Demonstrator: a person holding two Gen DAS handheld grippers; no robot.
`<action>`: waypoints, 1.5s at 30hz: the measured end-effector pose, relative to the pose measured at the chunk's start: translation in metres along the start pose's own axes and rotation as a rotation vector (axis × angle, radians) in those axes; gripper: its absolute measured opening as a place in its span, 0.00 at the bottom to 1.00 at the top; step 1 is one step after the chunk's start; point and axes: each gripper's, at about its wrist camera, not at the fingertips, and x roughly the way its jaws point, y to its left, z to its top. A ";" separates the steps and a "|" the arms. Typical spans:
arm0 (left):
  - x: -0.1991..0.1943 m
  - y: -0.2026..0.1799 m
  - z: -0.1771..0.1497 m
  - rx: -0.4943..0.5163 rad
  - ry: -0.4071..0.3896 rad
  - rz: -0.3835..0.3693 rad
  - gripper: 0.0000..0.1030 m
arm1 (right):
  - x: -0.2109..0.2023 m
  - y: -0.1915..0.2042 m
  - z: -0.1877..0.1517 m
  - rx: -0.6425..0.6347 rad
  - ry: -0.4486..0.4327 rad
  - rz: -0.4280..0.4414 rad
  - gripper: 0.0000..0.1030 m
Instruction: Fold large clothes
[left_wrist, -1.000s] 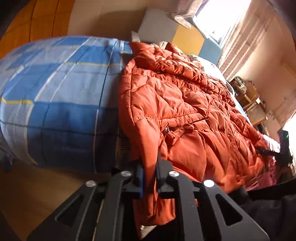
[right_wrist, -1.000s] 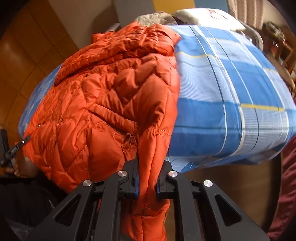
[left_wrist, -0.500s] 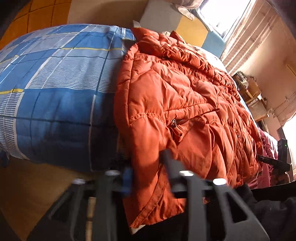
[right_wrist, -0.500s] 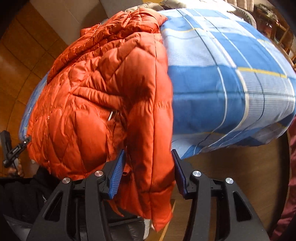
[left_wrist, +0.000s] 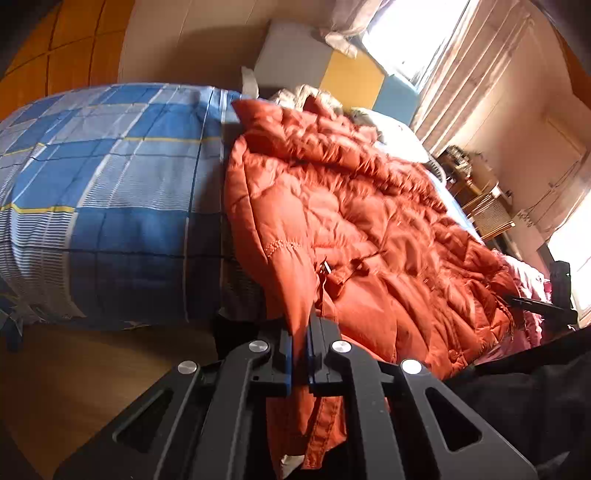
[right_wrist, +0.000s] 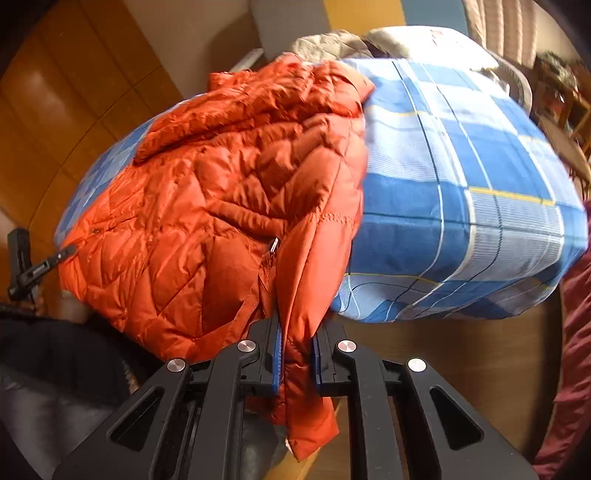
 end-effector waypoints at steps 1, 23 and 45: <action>-0.008 0.000 0.000 -0.002 -0.009 -0.014 0.04 | -0.008 0.003 0.001 -0.008 -0.007 0.002 0.11; -0.033 0.005 0.113 -0.097 -0.292 -0.261 0.04 | -0.069 0.007 0.136 0.003 -0.392 0.048 0.10; 0.115 0.041 0.246 -0.236 -0.214 -0.109 0.04 | 0.074 -0.033 0.271 0.200 -0.315 -0.054 0.10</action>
